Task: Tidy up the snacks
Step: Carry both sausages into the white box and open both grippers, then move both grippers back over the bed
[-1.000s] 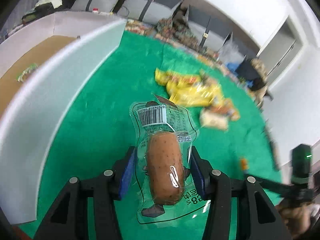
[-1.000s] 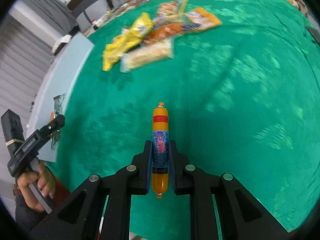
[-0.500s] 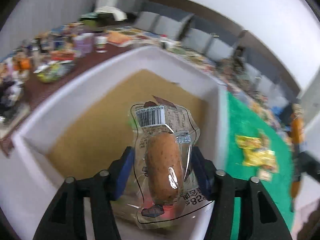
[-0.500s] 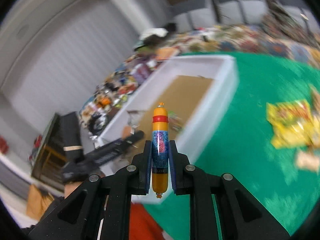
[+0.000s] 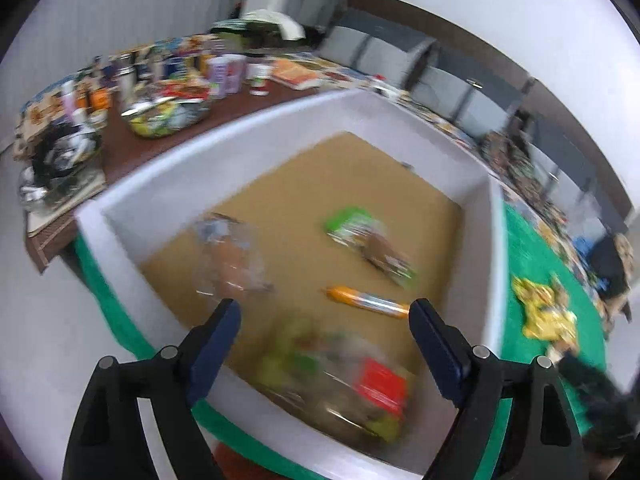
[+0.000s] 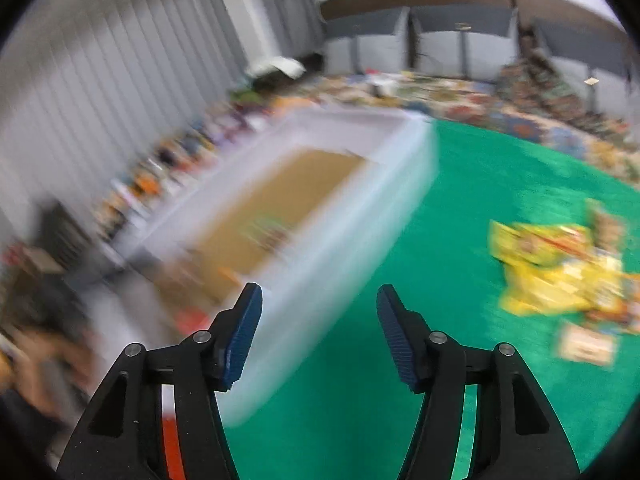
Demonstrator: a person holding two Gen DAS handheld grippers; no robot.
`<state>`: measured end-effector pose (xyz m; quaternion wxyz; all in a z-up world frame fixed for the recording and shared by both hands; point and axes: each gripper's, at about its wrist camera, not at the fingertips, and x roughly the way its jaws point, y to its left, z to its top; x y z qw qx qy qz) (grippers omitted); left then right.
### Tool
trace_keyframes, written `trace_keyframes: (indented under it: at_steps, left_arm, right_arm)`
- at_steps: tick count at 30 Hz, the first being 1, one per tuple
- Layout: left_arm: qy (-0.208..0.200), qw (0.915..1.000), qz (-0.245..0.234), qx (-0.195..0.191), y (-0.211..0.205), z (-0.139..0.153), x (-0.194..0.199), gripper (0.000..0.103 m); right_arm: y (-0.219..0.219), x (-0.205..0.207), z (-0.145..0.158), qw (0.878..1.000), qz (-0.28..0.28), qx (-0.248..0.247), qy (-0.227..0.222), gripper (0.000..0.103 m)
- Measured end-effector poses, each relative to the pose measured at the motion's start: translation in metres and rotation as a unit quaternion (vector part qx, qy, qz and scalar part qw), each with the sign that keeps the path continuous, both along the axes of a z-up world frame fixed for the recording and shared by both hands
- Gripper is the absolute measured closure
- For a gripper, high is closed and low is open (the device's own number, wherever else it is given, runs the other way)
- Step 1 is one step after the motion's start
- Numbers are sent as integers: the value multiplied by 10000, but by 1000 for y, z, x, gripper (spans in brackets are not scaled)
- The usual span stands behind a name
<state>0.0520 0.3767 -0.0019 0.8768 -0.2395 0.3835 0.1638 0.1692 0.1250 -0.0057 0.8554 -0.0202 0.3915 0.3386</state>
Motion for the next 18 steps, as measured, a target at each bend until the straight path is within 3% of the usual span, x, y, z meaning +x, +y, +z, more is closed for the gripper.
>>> trace_keyframes:
  at_steps: [4,6,9,12,18]
  left_arm:
    - [-259,9961,-838,-47,-70,16,10,9]
    - [-409,9910,-1272,49,-109,24,18,2]
    - [-430,9807,-1898,195,-172,21,37,0]
    - [56,9701,-2400,366,-231,-12,66,0]
    - [736,9599,-2623,655,-289,-68,108,1]
  right_arm:
    - [-98,-12,-71,9896,-677,-1263,-92,40]
    - [-153,-21,-88,9809,-1156,-1548,-237,40]
    - [-221,-30,-100,9658,-1843,-1784,-394,40]
    - [-282,-30,-110,9496,-2482,-1895,-262,40]
    - [-362,-8,-119,9240,-3452,-1645,55,36]
